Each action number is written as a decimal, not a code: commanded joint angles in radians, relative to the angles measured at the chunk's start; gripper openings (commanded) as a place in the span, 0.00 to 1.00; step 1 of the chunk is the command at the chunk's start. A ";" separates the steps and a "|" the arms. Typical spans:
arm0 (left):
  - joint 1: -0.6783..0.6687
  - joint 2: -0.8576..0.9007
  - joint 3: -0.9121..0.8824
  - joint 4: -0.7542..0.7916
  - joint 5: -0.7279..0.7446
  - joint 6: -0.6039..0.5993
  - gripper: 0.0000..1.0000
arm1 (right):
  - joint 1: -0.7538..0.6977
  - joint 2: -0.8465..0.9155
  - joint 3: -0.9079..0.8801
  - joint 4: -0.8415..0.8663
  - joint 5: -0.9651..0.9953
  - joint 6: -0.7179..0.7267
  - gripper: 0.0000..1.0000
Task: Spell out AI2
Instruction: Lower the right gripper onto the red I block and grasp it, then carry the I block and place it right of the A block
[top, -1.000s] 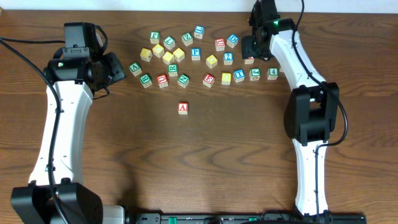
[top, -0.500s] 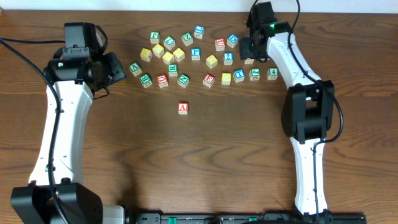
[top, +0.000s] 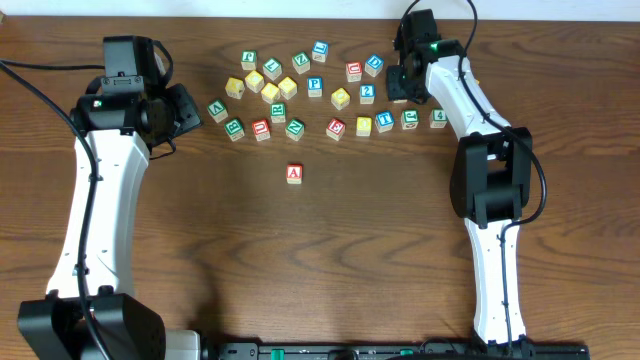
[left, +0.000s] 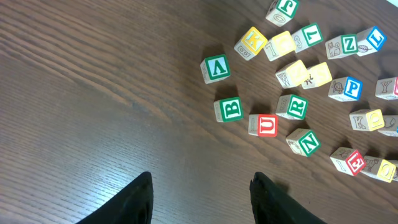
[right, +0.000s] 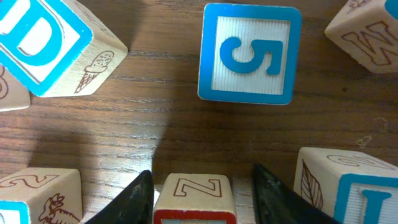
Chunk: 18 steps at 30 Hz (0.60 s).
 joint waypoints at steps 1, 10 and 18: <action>0.002 -0.007 0.021 -0.001 -0.005 0.016 0.50 | 0.006 0.014 0.010 -0.002 0.000 0.001 0.39; 0.002 -0.007 0.021 0.003 -0.006 0.016 0.50 | 0.006 -0.047 0.011 -0.014 0.001 0.011 0.28; 0.002 -0.007 0.021 0.010 -0.006 0.017 0.50 | 0.006 -0.160 0.011 -0.078 -0.005 0.011 0.25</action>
